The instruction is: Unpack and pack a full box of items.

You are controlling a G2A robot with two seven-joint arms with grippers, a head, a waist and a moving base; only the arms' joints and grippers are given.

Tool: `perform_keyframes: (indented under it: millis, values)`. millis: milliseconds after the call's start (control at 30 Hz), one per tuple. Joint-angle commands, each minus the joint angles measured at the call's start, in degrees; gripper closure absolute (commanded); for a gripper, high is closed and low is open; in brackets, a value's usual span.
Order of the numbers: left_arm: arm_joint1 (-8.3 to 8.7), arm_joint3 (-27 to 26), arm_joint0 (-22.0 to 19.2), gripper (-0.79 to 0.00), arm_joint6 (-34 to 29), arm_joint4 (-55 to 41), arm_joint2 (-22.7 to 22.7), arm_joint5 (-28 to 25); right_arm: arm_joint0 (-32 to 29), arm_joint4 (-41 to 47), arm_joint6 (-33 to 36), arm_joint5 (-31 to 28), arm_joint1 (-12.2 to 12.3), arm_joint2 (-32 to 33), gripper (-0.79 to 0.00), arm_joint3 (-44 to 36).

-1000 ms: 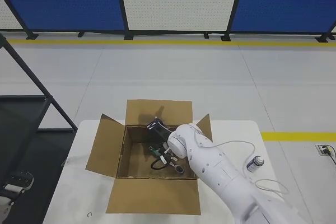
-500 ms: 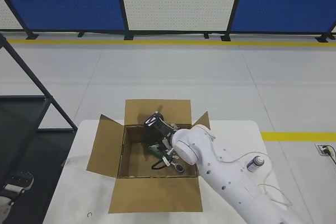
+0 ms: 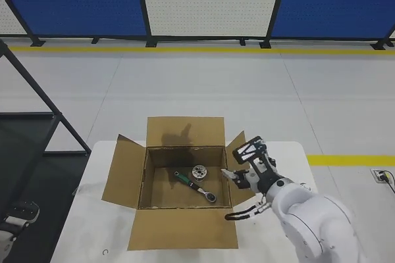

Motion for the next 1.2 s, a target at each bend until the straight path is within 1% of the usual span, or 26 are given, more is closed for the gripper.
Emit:
perform_keyframes:
  millis: [0, 133, 233, 300, 367, 500, 633, 667, 700, 733, 800, 833, 933, 1033, 1167]
  values:
    - [0.0, 0.0, 0.0, -0.785, 0.0, 0.0, 0.0, 0.0, -4.42, 0.29, -0.28, 0.41, 0.4, 4.13, -0.785, -3.83]
    - [0.0, 0.0, 0.0, -0.785, 0.0, 0.0, 0.0, 0.0, -12.77, 1.52, -2.4, 1.96, 0.95, 10.93, -0.785, -9.63]
    - [0.0, 0.0, 0.0, -0.785, 0.0, 0.0, 0.0, 0.0, -18.01, 3.43, -4.22, 3.1, 1.17, 15.25, -0.785, -11.02]
    - [0.0, 0.0, 0.0, -0.785, 0.0, 0.0, 0.0, 0.0, -20.37, 4.79, -5.21, 3.76, 1.28, 17.8, -0.785, -9.9]
    - [0.0, 0.0, 0.0, -0.785, 0.0, 0.0, 0.0, 0.0, -21.75, 7.23, -5.98, 3.03, 1.4, 19.36, -0.785, -7.82]
    - [0.0, 0.0, 0.0, -0.785, 0.0, 0.0, 0.0, 0.0, -22.67, 9.61, -6.55, 2.92, 1.69, 22.18, -0.785, -2.9]
    - [0.0, 0.0, 0.0, -0.785, 0.0, 0.0, 0.0, 0.0, -22.19, 10.97, -6.56, 3.72, 2.0, 24.39, -0.785, 2.54]
    - [0.0, 0.0, 0.0, -0.785, 0.0, 0.0, 0.0, 0.0, -21.8, 10.5, -6.35, 4.44, 2.1, 24.83, -0.785, 4.13]
    - [0.0, 0.0, 0.0, -0.785, 0.0, 0.0, 0.0, 0.0, -21.2, 9.31, -5.69, 6.49, 2.15, 25.11, -0.785, 5.96]
    - [0.0, 0.0, 0.0, -0.785, 0.0, 0.0, 0.0, 0.0, -20.16, 8.69, -4.94, 7.56, 2.18, 24.52, -0.785, 7.3]
    - [0.0, 0.0, 0.0, -0.785, 0.0, 0.0, 0.0, 0.0, -18.23, 9.09, -4.71, 6.91, 2.31, 23.62, -0.785, 10.31]
    - [0.0, 0.0, 0.0, -0.785, 0.0, 0.0, 0.0, 0.0, -17.13, 7.88, -4.11, 8.19, 2.38, 23.36, -0.785, 12.32]
    - [0.0, 0.0, 0.0, -0.785, 0.0, 0.0, 0.0, 0.0, -12.91, 6.67, -3.11, 8.83, 2.49, 21.19, -0.785, 18.21]
    - [0.0, 0.0, 0.0, -0.785, 0.0, 0.0, 0.0, 0.0, -9.52, 7.07, -4.15, 8.44, 2.63, 20.48, -0.785, 24.02]
    - [0.0, 0.0, 0.0, -0.785, 0.0, 0.0, 0.0, 0.0, -6.49, 7.28, -5.88, 7.6, 2.9, 20.22, -0.785, 29.35]
